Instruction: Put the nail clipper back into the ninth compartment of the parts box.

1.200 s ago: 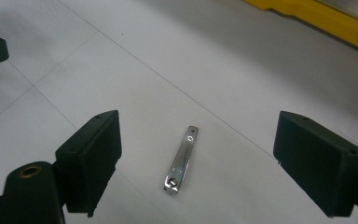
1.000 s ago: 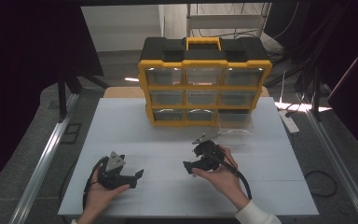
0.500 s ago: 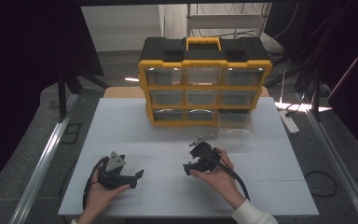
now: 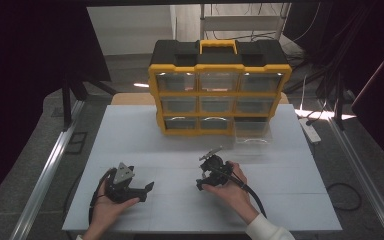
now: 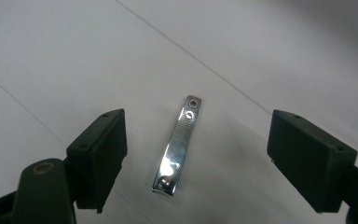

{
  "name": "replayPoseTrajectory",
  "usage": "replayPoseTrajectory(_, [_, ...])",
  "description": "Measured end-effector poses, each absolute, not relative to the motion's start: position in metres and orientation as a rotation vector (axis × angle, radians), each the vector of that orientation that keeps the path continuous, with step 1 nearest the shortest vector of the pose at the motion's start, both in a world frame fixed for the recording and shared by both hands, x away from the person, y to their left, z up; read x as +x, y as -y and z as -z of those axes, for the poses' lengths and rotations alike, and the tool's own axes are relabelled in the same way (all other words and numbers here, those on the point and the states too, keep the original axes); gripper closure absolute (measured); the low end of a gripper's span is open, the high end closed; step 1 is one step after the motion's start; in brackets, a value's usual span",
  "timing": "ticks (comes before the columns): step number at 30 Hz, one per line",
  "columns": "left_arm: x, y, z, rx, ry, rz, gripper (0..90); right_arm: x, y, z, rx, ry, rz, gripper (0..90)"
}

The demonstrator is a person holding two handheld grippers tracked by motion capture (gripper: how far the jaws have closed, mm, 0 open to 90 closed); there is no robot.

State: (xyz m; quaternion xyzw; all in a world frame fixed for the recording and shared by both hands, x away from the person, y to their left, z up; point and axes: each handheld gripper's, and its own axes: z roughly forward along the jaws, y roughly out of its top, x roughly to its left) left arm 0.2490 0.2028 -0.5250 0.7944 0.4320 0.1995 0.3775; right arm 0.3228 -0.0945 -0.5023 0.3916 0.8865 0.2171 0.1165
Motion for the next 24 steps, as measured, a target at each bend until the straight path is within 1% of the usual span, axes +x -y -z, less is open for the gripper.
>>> replayPoseTrajectory(9, [0.2490,-0.2033,0.5255,2.032,-1.105,-0.511,8.3,0.3231,0.0924,0.5103,1.155,-2.612,-0.575,21.5])
replayPoseTrajectory(13, [0.2490,-0.2034,0.5256,2.032,-1.105,-0.512,8.3,0.3226,0.0923,0.5102,1.162,-2.615,-0.573,23.2])
replayPoseTrajectory(20, [0.2490,-0.2035,0.5257,2.031,-1.106,-0.513,8.3,0.3222,0.0920,0.5100,1.207,-2.633,-0.554,30.9])
replayPoseTrajectory(24, [0.2492,-0.2038,0.5259,2.031,-1.107,-0.512,8.3,0.3215,0.0914,0.5089,1.207,-2.621,-0.535,40.1])
